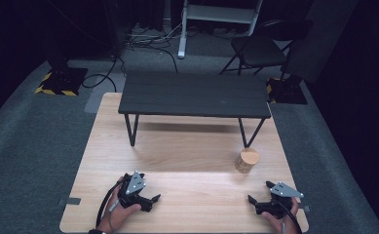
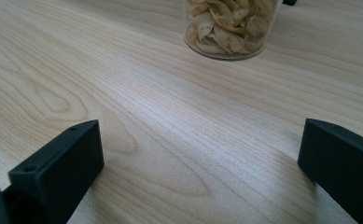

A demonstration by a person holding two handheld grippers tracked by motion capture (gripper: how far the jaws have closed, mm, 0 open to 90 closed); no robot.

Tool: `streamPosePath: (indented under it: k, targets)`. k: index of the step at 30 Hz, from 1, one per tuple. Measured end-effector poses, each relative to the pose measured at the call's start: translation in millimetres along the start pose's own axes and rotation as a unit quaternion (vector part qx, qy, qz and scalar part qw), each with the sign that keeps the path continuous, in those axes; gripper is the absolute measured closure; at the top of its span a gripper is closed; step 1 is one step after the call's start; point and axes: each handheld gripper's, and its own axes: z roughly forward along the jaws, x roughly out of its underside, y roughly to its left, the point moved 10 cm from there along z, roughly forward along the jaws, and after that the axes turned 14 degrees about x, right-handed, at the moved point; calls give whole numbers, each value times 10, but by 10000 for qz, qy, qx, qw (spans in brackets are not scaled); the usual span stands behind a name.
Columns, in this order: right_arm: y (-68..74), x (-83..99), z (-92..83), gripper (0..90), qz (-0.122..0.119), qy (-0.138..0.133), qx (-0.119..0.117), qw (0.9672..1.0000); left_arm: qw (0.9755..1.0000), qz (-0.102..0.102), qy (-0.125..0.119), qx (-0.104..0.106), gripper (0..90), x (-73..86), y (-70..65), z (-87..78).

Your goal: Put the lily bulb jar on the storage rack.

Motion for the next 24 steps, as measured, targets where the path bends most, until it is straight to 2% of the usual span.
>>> streamPosePath:
  k: [21,23,24]
  targets:
    - [-2,-2,-3,0,1,7,-5,10000,10000,-3,-4,0,5,-1,1,0]
    - [-8,-13,1,0,9,33,-16,10000,10000,-3,-3,1,5,-1,1,0]
    - [-26,-22,5,0,86,54,-42,9999,10000,-2,-3,0,5,-1,1,0]
